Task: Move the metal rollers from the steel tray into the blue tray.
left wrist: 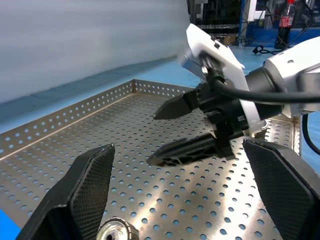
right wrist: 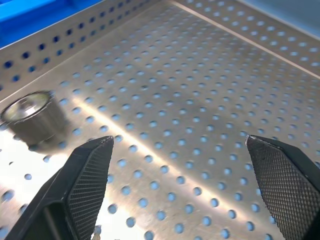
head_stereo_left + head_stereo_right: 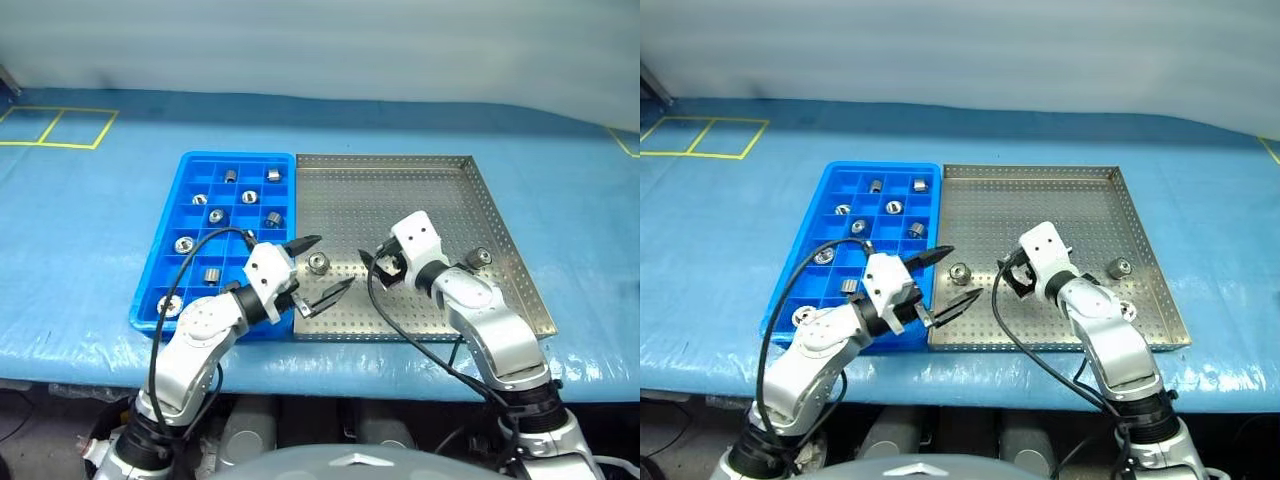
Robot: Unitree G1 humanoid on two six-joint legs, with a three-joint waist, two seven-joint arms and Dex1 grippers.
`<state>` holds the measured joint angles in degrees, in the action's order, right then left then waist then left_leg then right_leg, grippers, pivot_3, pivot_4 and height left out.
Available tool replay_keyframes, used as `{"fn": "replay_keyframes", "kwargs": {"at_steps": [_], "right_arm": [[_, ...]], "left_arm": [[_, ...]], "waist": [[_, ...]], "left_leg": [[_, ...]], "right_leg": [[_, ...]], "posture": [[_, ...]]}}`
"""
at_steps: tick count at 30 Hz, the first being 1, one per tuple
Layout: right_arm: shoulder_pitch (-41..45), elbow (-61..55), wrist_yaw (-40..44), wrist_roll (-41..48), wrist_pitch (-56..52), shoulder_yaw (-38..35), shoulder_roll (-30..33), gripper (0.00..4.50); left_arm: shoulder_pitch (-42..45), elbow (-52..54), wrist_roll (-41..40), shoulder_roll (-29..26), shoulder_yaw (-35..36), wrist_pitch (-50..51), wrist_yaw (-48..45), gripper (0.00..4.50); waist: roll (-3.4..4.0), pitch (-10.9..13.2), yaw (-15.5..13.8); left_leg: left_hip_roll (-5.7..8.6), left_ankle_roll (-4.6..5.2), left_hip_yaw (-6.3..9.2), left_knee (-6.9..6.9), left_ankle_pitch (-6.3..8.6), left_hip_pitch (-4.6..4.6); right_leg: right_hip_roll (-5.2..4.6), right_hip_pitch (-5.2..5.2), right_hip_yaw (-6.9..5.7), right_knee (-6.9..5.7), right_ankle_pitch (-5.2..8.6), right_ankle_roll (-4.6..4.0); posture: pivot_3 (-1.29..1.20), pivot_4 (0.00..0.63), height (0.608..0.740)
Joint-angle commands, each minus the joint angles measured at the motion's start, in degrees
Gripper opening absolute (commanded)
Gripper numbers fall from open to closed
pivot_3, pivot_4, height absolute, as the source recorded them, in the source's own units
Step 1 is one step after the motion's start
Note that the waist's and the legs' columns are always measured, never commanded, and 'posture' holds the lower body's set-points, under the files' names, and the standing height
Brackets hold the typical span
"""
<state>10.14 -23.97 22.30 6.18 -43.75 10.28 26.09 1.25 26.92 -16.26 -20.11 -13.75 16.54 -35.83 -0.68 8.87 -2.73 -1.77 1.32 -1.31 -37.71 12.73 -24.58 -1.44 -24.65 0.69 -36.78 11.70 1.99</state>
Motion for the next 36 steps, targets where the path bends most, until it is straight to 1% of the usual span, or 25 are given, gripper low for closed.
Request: {"fn": "replay_keyframes", "kwargs": {"at_steps": [1, 3, 6, 7, 10, 19, 25, 31, 34, 36], "right_arm": [[0.1, -2.1, 5.3, 2.0, 1.4, 1.4, 1.8, 4.50], [0.2, -1.5, 6.7, 2.6, 1.6, 1.7, 2.0, 4.50], [1.1, 0.7, 6.8, 2.1, 3.0, 2.3, 0.7, 4.50], [1.4, 1.5, 6.9, 2.0, 3.6, 2.6, 0.2, 4.50], [2.5, 3.8, 7.0, 1.8, 4.9, 3.5, -1.4, 4.50], [4.8, 7.7, 12.0, 2.0, 6.8, 8.1, -2.7, 4.50], [7.7, 13.3, 9.4, -0.2, 9.3, 7.1, -5.4, 4.50], [9.3, 17.4, 7.2, -1.1, 8.5, 6.0, -7.1, 4.50], [9.7, 18.8, 7.1, -1.6, 8.8, 6.2, -7.5, 3.84], [9.6, 19.0, 7.4, -1.5, 9.1, 6.2, -7.7, 3.22]], "left_arm": [[-1.0, 1.6, -2.8, -2.6, 3.0, 0.0, -2.7, 4.47], [-1.6, 1.8, -3.2, -4.2, 4.1, 0.5, -3.2, 4.47], [-2.3, 1.9, -2.1, -8.2, 4.6, 1.5, -4.6, 4.47], [-2.8, 1.8, -1.5, -9.1, 5.2, 1.2, -4.3, 4.47], [-3.5, 1.4, -0.4, -9.9, 6.8, 0.3, -2.6, 4.47], [-4.7, 1.6, -0.2, -9.6, 8.0, 0.6, -1.6, 4.47], [-5.1, 2.0, -0.6, -9.3, 8.3, 0.6, -1.4, 4.47], [-5.2, 2.3, -0.7, -8.9, 8.1, 0.6, -1.3, 4.47], [-5.2, 2.4, -0.8, -8.8, 8.0, 0.6, -1.2, 4.50], [-5.1, 2.4, -0.8, -8.7, 8.2, 0.5, -1.0, 4.50]], "waist": [[-0.01, 0.0, 0.0], [-0.01, 0.0, 0.0], [-0.03, 0.0, 0.0], [-0.03, 0.0, -0.1], [-0.04, 0.0, -0.6], [-0.04, 0.0, -2.5], [-0.03, 0.1, -2.7], [-0.03, 0.1, -3.0], [-0.03, 0.1, -3.0], [-0.03, 0.1, -3.0]], "left_leg": [[0.00, 0.00, 0.00, 0.00, 0.00, 0.00], [-0.02, 0.00, -0.01, -0.01, 0.00, 0.00], [-0.02, 0.00, -0.01, -0.02, 0.00, 0.00], [-0.02, 0.00, -0.02, -0.02, 0.00, 0.00], [-0.05, 0.00, -0.03, -0.03, 0.00, 0.00], [-0.29, 0.00, -0.02, -0.01, 0.01, -0.02], [-0.31, 0.00, -0.04, -0.05, 0.01, 0.00], [-0.29, 0.00, -0.06, -0.01, 0.01, -0.04], [-0.29, 0.00, -0.07, -0.01, 0.01, -0.03], [-0.29, 0.00, -0.07, -0.01, 0.01, -0.03]], "right_leg": [[0.00, 0.00, -0.01, 0.00, 0.00, 0.00], [0.01, 0.00, -0.01, -0.01, 0.00, 0.00], [0.00, 0.00, -0.01, 0.00, 0.00, 0.00], [0.00, -0.01, -0.01, 0.00, 0.00, 0.00], [-0.03, 0.00, -0.02, 0.00, 0.00, 0.01], [-0.02, -0.01, -0.06, 0.02, 0.00, 0.00], [-0.02, -0.01, -0.08, -0.01, 0.00, 0.00], [-0.01, -0.03, -0.08, 0.01, 0.00, 0.00], [-0.01, -0.02, -0.08, 0.00, 0.00, 0.00], [0.00, -0.02, -0.08, 0.00, 0.00, 0.00]], "posture": [[0.20, 0.150, 0.740], [0.20, 0.150, 0.740], [0.20, 0.150, 0.740], [0.24, 0.150, 0.740], [0.24, 0.150, 0.740], [0.28, 0.150, 0.740], [0.28, 0.150, 0.740], [0.29, 0.150, 0.740], [0.29, 0.150, 0.740], [0.29, 0.150, 0.740]]}}
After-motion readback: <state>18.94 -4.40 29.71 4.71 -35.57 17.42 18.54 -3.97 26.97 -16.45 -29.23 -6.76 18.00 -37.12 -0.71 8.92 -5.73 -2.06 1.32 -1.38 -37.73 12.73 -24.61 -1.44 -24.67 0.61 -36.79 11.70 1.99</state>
